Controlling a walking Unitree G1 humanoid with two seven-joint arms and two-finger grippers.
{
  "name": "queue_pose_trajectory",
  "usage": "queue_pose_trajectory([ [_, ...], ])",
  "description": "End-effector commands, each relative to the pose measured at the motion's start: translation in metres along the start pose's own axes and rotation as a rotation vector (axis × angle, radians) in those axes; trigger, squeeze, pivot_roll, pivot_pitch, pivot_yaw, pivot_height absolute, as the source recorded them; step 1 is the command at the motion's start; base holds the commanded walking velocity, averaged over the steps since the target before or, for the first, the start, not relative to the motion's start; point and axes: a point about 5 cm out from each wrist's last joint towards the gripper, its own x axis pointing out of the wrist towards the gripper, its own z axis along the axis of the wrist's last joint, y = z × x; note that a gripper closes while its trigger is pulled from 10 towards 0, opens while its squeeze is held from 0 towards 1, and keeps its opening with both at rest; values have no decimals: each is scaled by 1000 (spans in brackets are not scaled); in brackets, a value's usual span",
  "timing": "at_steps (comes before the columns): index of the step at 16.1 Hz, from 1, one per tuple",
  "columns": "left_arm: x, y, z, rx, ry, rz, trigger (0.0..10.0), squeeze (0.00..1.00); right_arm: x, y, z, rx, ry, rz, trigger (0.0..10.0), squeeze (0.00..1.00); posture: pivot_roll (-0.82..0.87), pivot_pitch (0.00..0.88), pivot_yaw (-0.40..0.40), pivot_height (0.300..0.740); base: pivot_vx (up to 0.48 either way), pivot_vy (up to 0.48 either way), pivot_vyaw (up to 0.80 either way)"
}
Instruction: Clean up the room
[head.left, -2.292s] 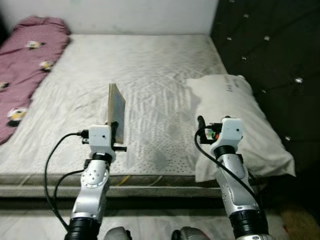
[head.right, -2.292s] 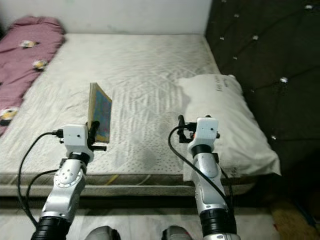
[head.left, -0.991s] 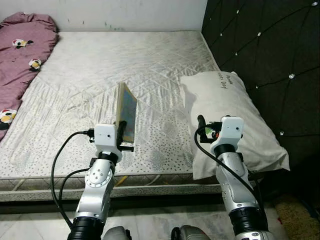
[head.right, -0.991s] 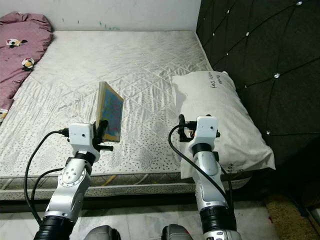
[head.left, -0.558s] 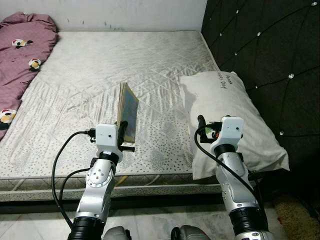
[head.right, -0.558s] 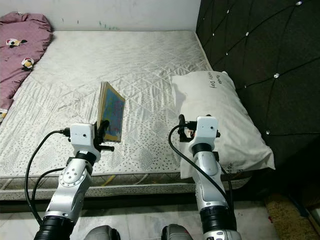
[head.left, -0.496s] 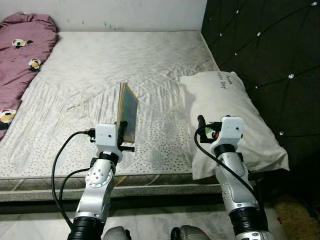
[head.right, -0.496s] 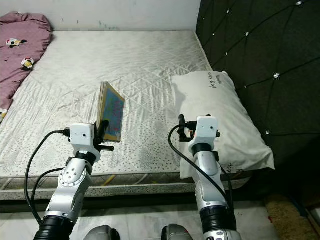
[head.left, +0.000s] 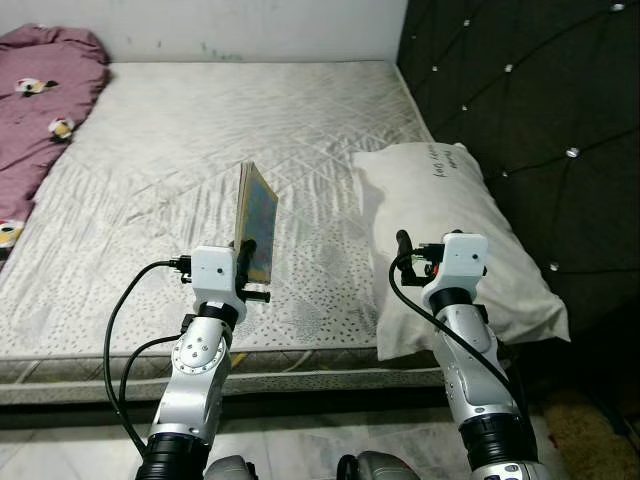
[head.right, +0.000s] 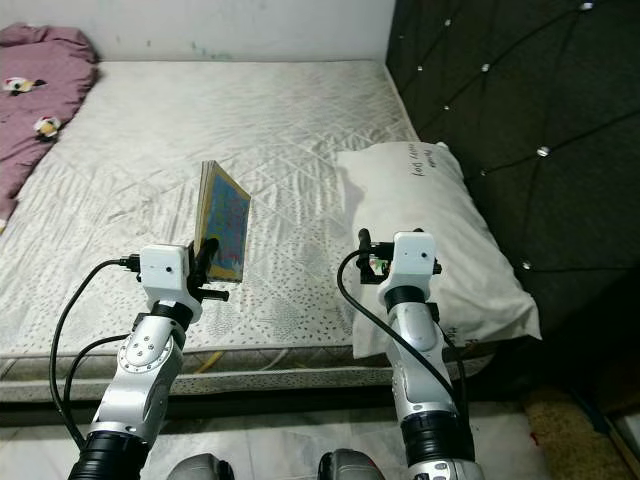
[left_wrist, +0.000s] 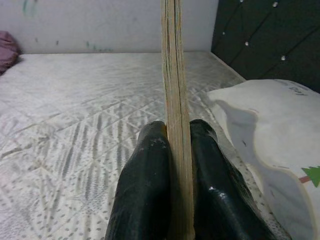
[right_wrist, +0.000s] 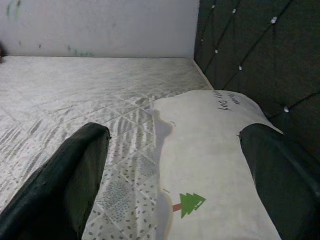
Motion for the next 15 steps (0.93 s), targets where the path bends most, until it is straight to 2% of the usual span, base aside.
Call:
queue_pose_trajectory([
  [1,3,1,13,-1,-61,-5,10000,0,1,1,-1,-1,3,0,10000,0,-52,26,-7,740,0,0,0],
  [3,3,-1,15,-13,-79,-31,10000,0,1,1,0,-3,3,2,10000,0,-53,25,-8,740,127,0,0],
  [15,2,-2,14,-20,-73,-41,10000,0,1,0,-1,-5,2,1,10000,0,-52,25,-8,740,326,0,0],
])
